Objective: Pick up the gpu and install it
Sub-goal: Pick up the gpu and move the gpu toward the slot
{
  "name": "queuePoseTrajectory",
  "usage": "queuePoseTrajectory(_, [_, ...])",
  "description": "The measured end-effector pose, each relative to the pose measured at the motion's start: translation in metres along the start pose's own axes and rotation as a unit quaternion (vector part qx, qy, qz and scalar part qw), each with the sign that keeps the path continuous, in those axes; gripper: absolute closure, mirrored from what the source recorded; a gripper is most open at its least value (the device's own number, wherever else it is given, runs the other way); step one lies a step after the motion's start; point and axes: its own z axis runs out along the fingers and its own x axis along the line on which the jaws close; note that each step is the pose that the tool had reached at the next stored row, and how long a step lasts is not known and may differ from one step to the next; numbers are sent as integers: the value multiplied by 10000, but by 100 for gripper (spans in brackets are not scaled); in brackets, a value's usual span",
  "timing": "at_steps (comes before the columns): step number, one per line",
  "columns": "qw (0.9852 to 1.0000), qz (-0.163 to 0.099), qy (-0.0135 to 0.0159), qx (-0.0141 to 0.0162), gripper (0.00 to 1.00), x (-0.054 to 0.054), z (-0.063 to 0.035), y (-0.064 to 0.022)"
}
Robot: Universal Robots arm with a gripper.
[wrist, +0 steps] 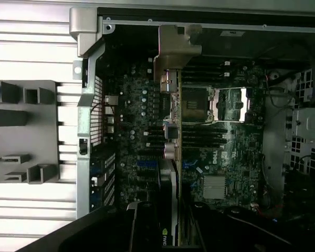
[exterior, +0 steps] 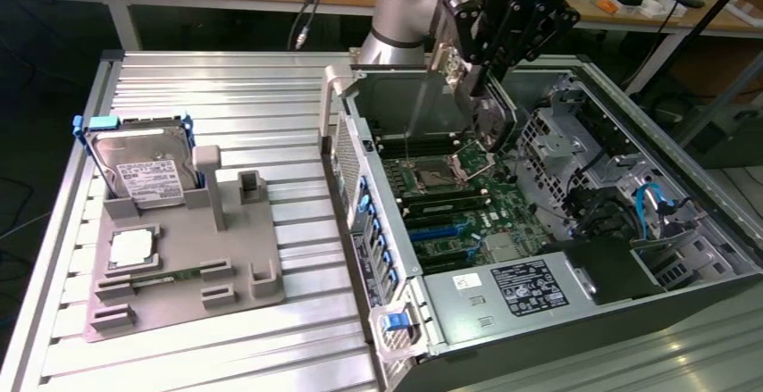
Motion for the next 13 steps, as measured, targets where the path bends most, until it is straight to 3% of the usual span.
queuePoseTrajectory(10, [10000,0,-1,0,73,-488,11,-17])
queuePoseTrajectory(13, [9999,-138,2,-1,73,-518,17,-18])
